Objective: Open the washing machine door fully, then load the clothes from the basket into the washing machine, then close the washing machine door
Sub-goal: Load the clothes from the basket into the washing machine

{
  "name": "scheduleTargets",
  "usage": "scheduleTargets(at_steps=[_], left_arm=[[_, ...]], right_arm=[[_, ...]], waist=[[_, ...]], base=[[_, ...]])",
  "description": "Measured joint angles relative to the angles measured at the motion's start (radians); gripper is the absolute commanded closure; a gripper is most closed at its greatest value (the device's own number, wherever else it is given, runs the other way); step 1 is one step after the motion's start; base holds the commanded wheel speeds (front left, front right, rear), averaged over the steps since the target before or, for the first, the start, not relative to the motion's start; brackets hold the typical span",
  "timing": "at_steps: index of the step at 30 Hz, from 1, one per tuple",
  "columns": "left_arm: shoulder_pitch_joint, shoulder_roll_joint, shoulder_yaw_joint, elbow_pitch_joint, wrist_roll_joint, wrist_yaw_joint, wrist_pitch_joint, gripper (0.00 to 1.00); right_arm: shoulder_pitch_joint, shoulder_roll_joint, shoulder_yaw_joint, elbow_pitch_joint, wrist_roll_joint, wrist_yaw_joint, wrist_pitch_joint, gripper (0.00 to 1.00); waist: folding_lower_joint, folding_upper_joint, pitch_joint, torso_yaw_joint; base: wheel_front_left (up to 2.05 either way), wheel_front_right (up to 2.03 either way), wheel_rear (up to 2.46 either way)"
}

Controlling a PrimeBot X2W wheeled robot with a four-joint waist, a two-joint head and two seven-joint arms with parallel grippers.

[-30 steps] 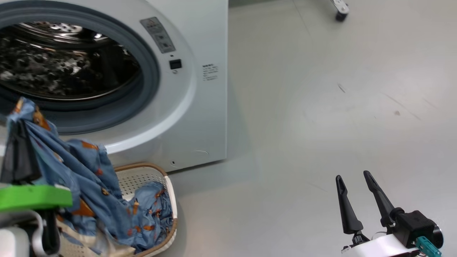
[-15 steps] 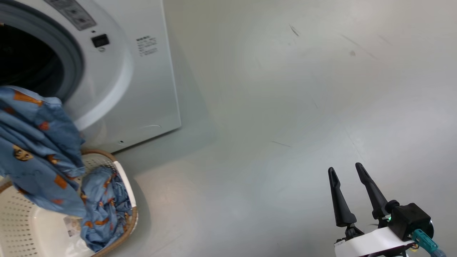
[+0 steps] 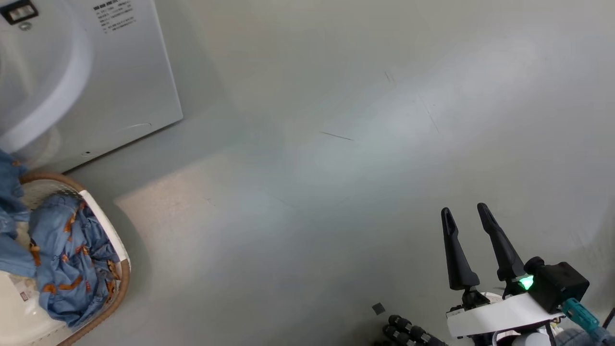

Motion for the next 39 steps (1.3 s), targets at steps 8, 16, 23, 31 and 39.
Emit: scheduleTargets(at_steps=[8, 16, 23, 31, 39], left_arm=[[-0.147, 0.028, 0.025, 0.113, -0.026, 0.010, -0.017, 1.00], [-0.231, 0.038, 0.004, 0.192, -0.029, 0.006, -0.061, 1.00], [-0.308, 0.057, 0.016, 0.230, -0.031, -0.008, -0.133, 1.00], [-0.353, 0.075, 0.001, 0.301, -0.022, -0.019, -0.186, 1.00], [-0.347, 0.057, -0.061, 0.414, 0.011, -0.029, -0.165, 0.89]], right_arm=[[-0.074, 0.002, 0.010, -0.019, 0.023, -0.017, 0.000, 0.00], [-0.081, 0.002, 0.011, -0.019, 0.025, -0.026, 0.000, 0.00], [-0.085, 0.002, 0.016, -0.014, 0.017, -0.026, 0.000, 0.00], [-0.085, 0.002, 0.007, -0.013, 0.013, -0.035, 0.000, 0.00], [-0.085, 0.002, 0.000, -0.010, 0.007, -0.036, 0.000, 0.00]], waist=[[0.0001, 0.0000, 0.115, -0.028], [0.0000, 0.0000, 0.166, -0.038], [-0.0001, 0.0000, 0.166, -0.035], [-0.0001, 0.0000, 0.164, -0.032], [-0.0002, 0.0000, 0.154, -0.015]], base=[[0.00, 0.00, 0.00], [0.00, 0.00, 0.00], [0.00, 0.00, 0.00], [0.00, 0.00, 0.00], [0.00, 0.00, 0.00]])
